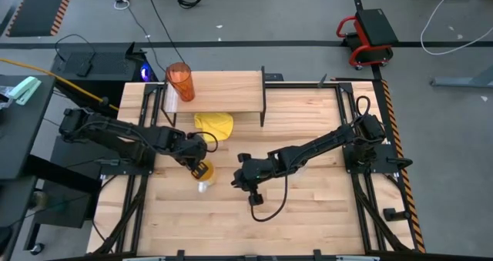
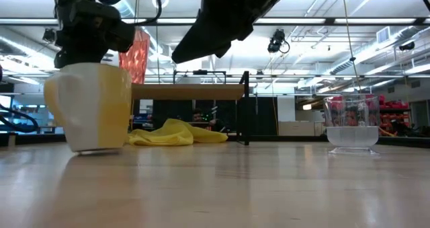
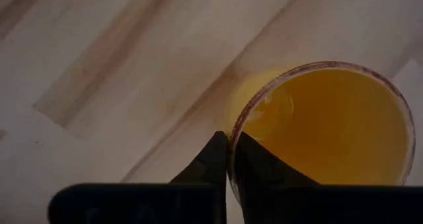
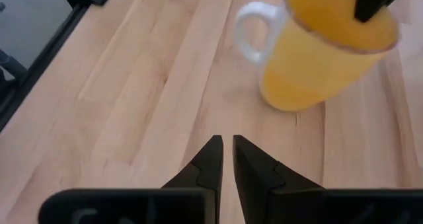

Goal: Stack small to large cups/mugs on shelf
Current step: Put the yellow mug on the shelf

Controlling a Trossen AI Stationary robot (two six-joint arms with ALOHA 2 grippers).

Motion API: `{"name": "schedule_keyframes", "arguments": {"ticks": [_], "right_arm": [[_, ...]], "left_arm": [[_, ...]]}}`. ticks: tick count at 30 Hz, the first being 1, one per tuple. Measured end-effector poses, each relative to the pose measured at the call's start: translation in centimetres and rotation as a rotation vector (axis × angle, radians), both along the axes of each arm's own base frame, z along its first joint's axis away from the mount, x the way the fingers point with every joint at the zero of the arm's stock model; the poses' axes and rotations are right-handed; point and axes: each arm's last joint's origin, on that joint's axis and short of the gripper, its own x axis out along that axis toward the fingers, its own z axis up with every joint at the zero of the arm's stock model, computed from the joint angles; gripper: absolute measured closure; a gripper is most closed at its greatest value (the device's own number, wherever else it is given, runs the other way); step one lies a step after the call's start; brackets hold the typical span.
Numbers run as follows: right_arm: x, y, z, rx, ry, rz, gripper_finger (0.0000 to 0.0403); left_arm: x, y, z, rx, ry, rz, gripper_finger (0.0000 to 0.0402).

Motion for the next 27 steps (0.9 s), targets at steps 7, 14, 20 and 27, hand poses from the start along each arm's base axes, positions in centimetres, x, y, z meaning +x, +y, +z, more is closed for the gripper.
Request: {"name": "schedule_keyframes", "arguments": {"ticks": [7,14,20,27], "right_arm": [[-0.3,-0.1,-0.3,0.002,0.040,-0.012,0.0365],[-0.1,0.6,-0.2,0.006,-0.013,0.012,0.0369],[-0.6,0.7,-2.1,0.038,-0.158,0.023,0.0369],[-2.4,0.3,-5.0,0.122,-0.412,-0.041,0.0369]], "left_arm": [[0.6,0.9,1.0,0.011,-0.040,0.018,0.0385],[0.7,0.3,1.0,0.002,-0.032,0.012,0.0380],[0.7,0.0,0.9,0.005,-0.031,0.010,0.0385],[1.0,0.0,0.4,0.014,-0.007,0.019,0.0379]]}}
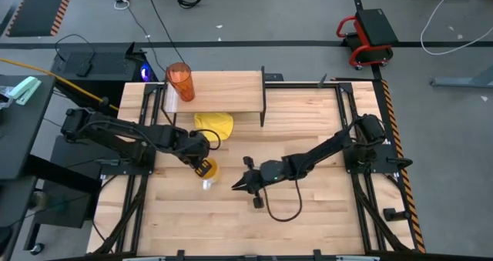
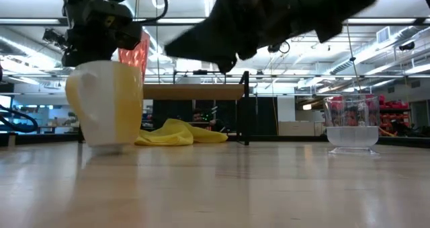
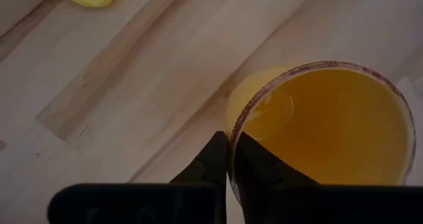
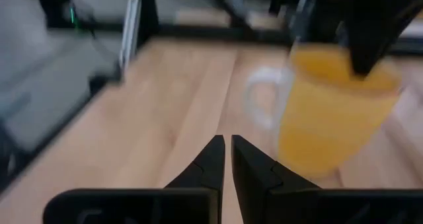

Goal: Stack small to large cups/mugs on shelf
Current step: Put the yellow mug on the shelf

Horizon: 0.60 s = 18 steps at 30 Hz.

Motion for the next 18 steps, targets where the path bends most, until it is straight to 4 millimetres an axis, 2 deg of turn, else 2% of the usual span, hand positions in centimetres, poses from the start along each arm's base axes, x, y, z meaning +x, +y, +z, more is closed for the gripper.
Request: {"name": "schedule_keyframes", "arguments": {"ticks": [2,6,12,18], "right_arm": [[-0.6,-0.3,-0.8,-0.001,-0.031,-0.035,0.0370],[-0.3,-0.6,-1.1,0.002,-0.044,-0.058,0.0379],[2.4,-0.4,-2.9,-0.012,-0.020,-0.056,0.0398],[5.6,0.1,-3.8,-0.043,-0.002,-0.055,0.0394]], "left_arm": [[0.2,0.0,-0.3,0.002,0.017,0.000,0.0382],[0.4,-0.1,-0.5,0.001,0.027,-0.006,0.0384],[0.5,-0.1,-0.5,0.003,0.017,-0.009,0.0373],[0.7,-0.1,-0.6,0.011,-0.005,-0.020,0.0383]]}}
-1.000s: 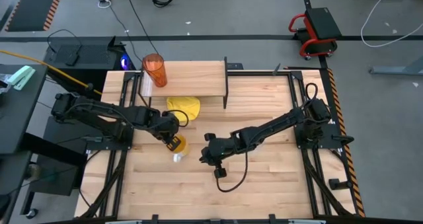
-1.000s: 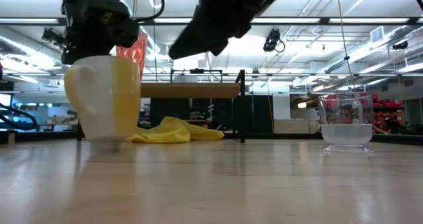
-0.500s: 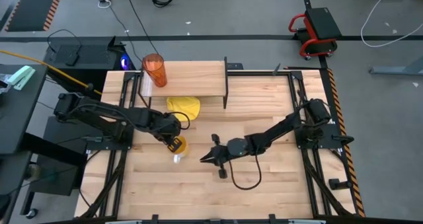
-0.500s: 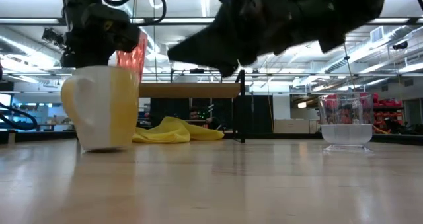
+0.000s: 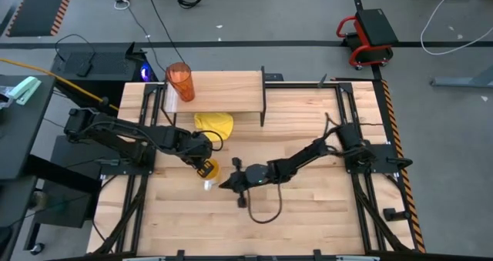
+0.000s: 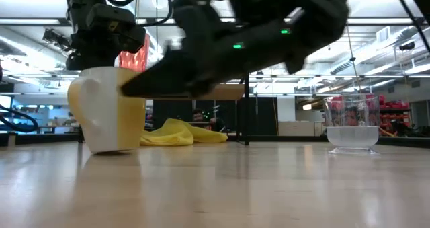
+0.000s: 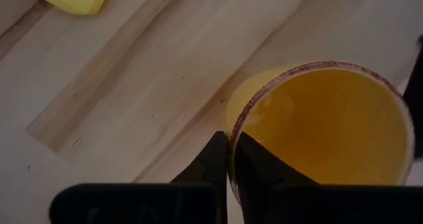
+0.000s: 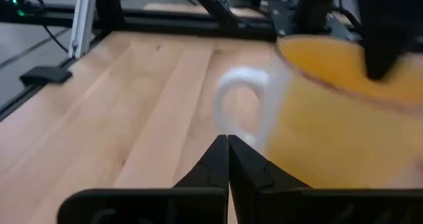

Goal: Stack small to large cups/mugs on shelf
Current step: Put the yellow mug on the shelf

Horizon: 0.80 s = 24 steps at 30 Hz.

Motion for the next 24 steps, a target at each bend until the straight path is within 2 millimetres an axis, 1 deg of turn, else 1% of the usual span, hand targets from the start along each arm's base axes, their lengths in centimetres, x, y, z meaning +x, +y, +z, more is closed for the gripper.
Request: {"name": "schedule_keyframes", "arguments": {"ticks": [3,6,9,13,20,24], "right_arm": [[0.8,0.1,0.0,-0.004,0.017,0.001,0.0394],[0.9,-0.1,-0.4,-0.011,0.051,-0.018,0.0395],[0.8,-0.6,-0.2,-0.030,0.051,-0.077,0.0395],[0.9,-1.1,0.1,-0.032,0.041,-0.096,0.0396],[1.0,-1.9,-0.2,-0.011,0.073,-0.121,0.0396],[0.9,-2.0,-0.3,-0.015,0.083,-0.136,0.0396]], "left_arm": [[0.1,0.0,0.0,0.001,-0.012,-0.004,0.0376],[0.2,0.0,0.0,0.002,-0.022,-0.005,0.0369],[0.3,-0.1,0.1,0.004,-0.031,-0.019,0.0372],[0.4,-0.2,0.1,0.008,-0.043,-0.030,0.0378],[0.5,-0.3,0.2,0.000,-0.056,-0.041,0.0350],[0.5,-0.4,0.2,-0.008,-0.056,-0.046,0.0345]]}}
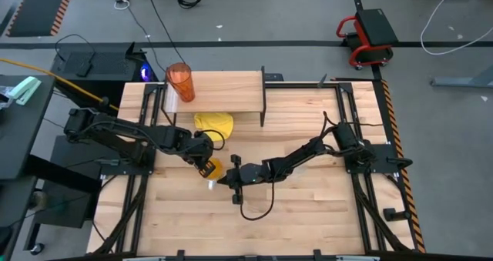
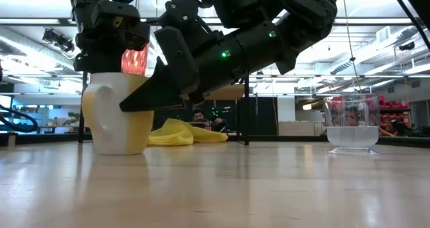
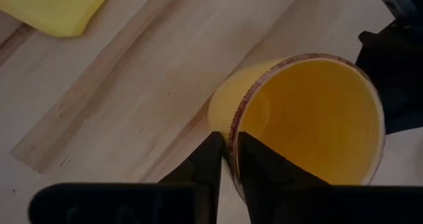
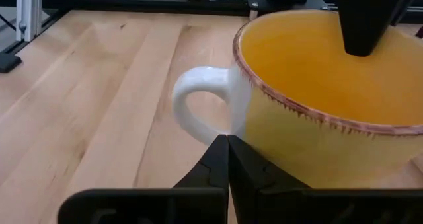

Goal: Stack small to large cups/mugs on shelf
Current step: Put the yellow mug on the shelf

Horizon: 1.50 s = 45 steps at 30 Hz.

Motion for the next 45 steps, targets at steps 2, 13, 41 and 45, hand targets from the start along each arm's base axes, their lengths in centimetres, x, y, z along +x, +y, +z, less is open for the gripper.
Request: {"name": "schedule_keyframes", "arguments": {"ticks": [2,13,41,45], "right_arm": [[0.0,0.0,0.0,-0.002,0.002,-0.004,0.0396],[0.0,-0.3,-0.1,-0.029,0.016,-0.047,0.0396],[-1.0,-1.2,0.7,-0.136,0.112,-0.245,0.0384],[-1.4,-0.2,1.4,-0.140,0.120,-0.227,0.0377]], "left_arm": [[0.0,0.0,0.0,-0.001,0.000,-0.001,0.0346],[0.0,-0.1,0.0,-0.022,0.006,-0.009,0.0336],[-0.4,-0.7,-0.1,-0.130,0.058,-0.016,0.0308],[-0.4,-0.6,-0.1,-0.124,0.056,-0.013,0.0315]]}}
